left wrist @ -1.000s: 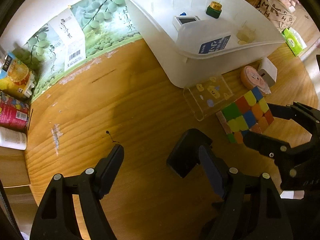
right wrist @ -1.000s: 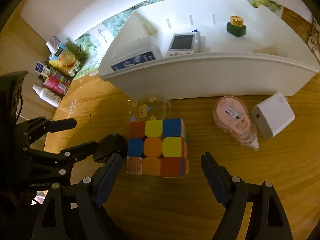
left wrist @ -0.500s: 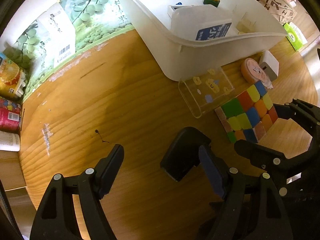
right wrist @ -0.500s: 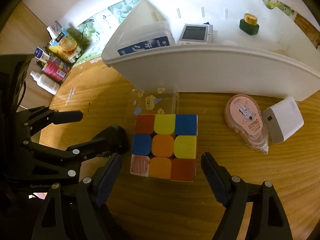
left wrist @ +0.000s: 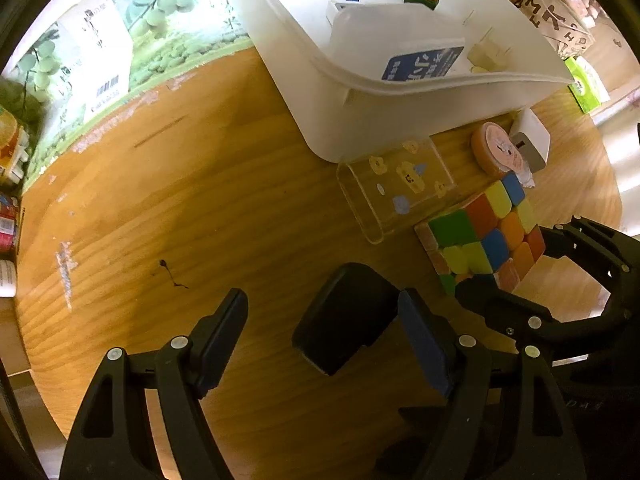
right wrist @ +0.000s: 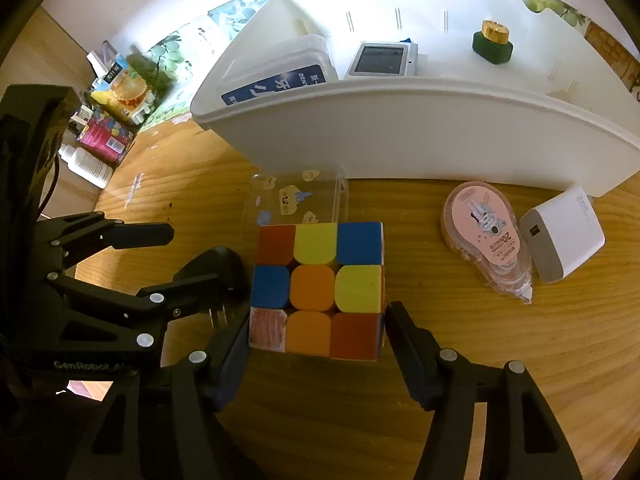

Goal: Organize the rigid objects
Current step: 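Grasp the black charger plug with the left gripper while the right grasps the Rubik's cube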

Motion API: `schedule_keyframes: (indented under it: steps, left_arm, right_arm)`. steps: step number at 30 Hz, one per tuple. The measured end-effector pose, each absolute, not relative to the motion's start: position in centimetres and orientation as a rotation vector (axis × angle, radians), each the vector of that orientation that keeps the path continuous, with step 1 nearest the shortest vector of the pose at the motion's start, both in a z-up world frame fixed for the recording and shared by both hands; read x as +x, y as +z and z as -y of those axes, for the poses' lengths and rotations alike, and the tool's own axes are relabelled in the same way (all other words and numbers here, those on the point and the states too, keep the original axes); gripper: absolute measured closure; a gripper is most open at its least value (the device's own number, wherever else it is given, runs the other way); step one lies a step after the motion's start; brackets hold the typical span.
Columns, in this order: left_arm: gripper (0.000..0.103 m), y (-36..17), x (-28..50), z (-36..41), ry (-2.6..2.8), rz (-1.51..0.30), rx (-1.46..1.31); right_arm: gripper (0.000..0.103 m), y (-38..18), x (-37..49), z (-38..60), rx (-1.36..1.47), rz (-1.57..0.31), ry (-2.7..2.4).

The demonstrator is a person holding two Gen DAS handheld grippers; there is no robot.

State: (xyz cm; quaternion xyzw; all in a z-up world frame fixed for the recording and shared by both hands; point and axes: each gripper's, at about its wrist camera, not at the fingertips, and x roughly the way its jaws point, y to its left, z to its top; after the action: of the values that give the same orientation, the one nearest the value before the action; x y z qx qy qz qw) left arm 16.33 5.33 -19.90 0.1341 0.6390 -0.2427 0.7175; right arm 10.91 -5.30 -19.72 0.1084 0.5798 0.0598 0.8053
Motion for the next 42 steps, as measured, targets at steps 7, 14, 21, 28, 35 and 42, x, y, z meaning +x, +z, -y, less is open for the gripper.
schedule_keyframes:
  steps: [7, 14, 21, 28, 35, 42]
  left_arm:
    - [0.024, -20.7, 16.6, -5.1, -0.544, -1.433, 0.293]
    - [0.037, -21.4, 16.5, -4.7, -0.537, -1.456, 0.279]
    - [0.050, -22.0, 16.6, -5.1, -0.531, -1.476, 0.236]
    - [0.051, -21.8, 16.6, -5.7, -0.518, -1.468, 0.225]
    - [0.052, -20.5, 15.7, -6.4, -0.515, -1.435, 0.213]
    - [0.052, -19.2, 14.8, -7.2, -0.491, -1.406, 0.185]
  right_arm:
    - [0.041, -19.3, 10.4, 5.3, 0.198, -1.234, 0.119]
    - [0.041, -19.2, 10.0, 5.6, 0.192, -1.244, 0.105]
    - [0.042, -18.8, 9.6, 5.8, 0.190, -1.245, 0.089]
    - [0.042, -18.5, 9.1, 5.7, 0.185, -1.243, 0.072]
    - [0.043, -18.1, 8.3, 5.5, 0.168, -1.237, 0.060]
    - [0.044, -17.5, 7.2, 5.2, 0.147, -1.229, 0.055]
